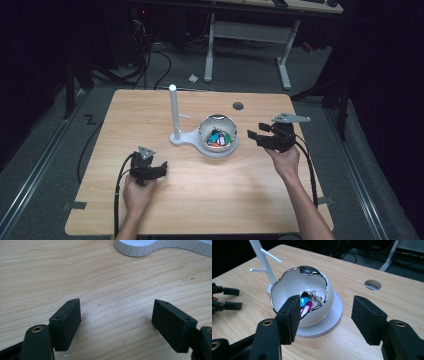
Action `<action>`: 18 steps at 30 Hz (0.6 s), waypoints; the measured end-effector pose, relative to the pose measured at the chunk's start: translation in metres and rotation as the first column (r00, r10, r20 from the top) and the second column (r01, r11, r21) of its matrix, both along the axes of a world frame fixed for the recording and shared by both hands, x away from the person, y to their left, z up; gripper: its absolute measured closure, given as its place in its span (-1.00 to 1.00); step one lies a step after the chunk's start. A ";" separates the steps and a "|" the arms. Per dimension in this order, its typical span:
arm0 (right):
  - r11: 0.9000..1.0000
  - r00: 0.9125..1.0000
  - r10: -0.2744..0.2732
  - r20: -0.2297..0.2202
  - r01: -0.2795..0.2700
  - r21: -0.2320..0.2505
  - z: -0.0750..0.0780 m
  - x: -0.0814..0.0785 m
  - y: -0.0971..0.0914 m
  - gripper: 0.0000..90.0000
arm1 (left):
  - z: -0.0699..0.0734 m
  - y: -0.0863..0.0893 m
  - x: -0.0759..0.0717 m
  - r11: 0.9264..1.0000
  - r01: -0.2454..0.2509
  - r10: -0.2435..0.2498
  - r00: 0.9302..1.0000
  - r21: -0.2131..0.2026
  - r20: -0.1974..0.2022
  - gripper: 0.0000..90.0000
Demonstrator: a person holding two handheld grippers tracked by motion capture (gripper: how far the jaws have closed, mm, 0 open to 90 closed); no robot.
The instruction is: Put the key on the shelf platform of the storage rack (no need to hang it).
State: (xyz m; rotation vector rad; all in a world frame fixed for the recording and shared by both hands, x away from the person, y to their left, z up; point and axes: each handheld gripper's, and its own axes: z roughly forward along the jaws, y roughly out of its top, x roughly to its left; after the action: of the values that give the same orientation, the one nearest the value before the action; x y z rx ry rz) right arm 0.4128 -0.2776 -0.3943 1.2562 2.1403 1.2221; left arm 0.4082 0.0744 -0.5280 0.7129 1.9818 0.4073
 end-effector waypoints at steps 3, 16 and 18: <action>1.000 1.000 -0.017 -0.004 0.017 0.000 0.000 -0.006 -0.006 -0.11 | 0.000 0.000 0.000 1.000 -0.001 0.001 1.000 -0.001 -0.001 -0.47; 0.999 0.999 -0.051 0.008 0.051 -0.001 0.006 -0.038 -0.029 -0.11 | 0.000 0.000 0.000 1.000 0.000 0.000 1.000 -0.001 0.000 -0.47; 0.998 0.998 -0.057 0.007 0.057 0.000 0.005 -0.043 -0.034 -0.11 | 0.000 0.000 0.000 1.000 0.000 0.000 1.000 0.000 0.000 -0.47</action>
State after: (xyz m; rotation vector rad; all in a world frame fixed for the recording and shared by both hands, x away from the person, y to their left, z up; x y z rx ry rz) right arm 0.3701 -0.3112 -0.3898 1.3024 2.0851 1.2012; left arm 0.4081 0.0743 -0.5280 0.7129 1.9819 0.4068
